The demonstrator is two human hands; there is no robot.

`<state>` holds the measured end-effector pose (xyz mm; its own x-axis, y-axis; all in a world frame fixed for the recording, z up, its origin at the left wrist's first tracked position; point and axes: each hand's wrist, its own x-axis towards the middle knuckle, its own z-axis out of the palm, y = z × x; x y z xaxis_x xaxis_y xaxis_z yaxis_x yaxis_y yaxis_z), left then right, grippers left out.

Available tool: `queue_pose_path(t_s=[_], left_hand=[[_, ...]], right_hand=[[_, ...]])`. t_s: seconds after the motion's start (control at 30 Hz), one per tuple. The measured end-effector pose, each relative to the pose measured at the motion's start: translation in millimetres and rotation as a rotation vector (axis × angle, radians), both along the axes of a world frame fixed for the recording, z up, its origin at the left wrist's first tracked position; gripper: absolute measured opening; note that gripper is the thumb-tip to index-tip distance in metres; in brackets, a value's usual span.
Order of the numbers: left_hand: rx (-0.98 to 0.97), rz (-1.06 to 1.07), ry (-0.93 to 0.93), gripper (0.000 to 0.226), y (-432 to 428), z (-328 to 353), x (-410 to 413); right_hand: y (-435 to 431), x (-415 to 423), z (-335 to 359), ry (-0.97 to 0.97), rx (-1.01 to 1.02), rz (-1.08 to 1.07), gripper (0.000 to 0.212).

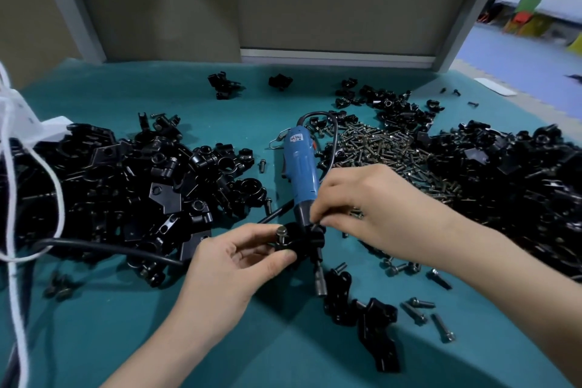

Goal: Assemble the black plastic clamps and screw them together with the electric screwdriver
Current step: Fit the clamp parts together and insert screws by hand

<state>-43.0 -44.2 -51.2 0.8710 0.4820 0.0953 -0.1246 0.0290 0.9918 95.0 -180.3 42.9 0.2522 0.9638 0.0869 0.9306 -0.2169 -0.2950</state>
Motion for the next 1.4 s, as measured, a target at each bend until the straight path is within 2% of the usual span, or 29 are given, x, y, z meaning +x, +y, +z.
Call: queue_pose_path(t_s=[0.3,0.47,0.6,0.73,0.8,0.87,0.97,1.03,1.17,1.3,1.4], left_hand=[[-0.026,0.009,-0.01,0.036,0.0,-1.3,1.2],[-0.005,-0.004,-0.01,0.034,0.0,-2.7,0.4],[0.036,-0.001,0.0,0.034,-0.2,-2.6,-0.7],[0.042,-0.006,-0.006,0.033,-1.3,-2.6,-0.1],[0.042,-0.004,-0.014,0.033,-1.7,-2.9,0.1],[0.044,0.007,-0.032,0.033,-1.6,-1.9,-0.2],[0.043,0.03,-0.095,0.037,0.2,0.4,-0.5],[0.054,0.043,-0.139,0.038,1.1,2.4,-1.4],[0.142,0.105,-0.187,0.034,-0.4,7.3,-4.2],[0.337,0.21,-0.195,0.036,0.6,12.6,-8.1],[0.409,0.245,-0.181,0.047,-0.8,13.9,-10.9]], right_hand=[[11.6,-11.1,1.2,-0.114,-0.119,0.058,0.02],[9.4,-5.0,4.1,0.156,0.0,-0.054,0.015],[10.6,3.1,-1.7,0.324,-0.041,-0.138,0.006],[10.4,8.2,-4.2,0.464,-0.053,-0.176,0.007],[9.6,9.6,-5.6,0.596,-0.058,-0.198,0.005],[8.9,8.0,-9.4,0.781,-0.027,-0.256,0.011],[9.7,-2.4,-14.4,1.037,0.005,-0.306,0.032],[12.2,-9.4,-17.1,1.148,0.033,-0.297,0.033],[19.2,-17.1,-21.7,1.243,0.166,-0.322,0.014],[26.5,-26.5,-19.6,1.438,0.23,-0.289,0.023],[34.6,-37.1,-22.1,1.518,0.254,-0.255,0.019]])
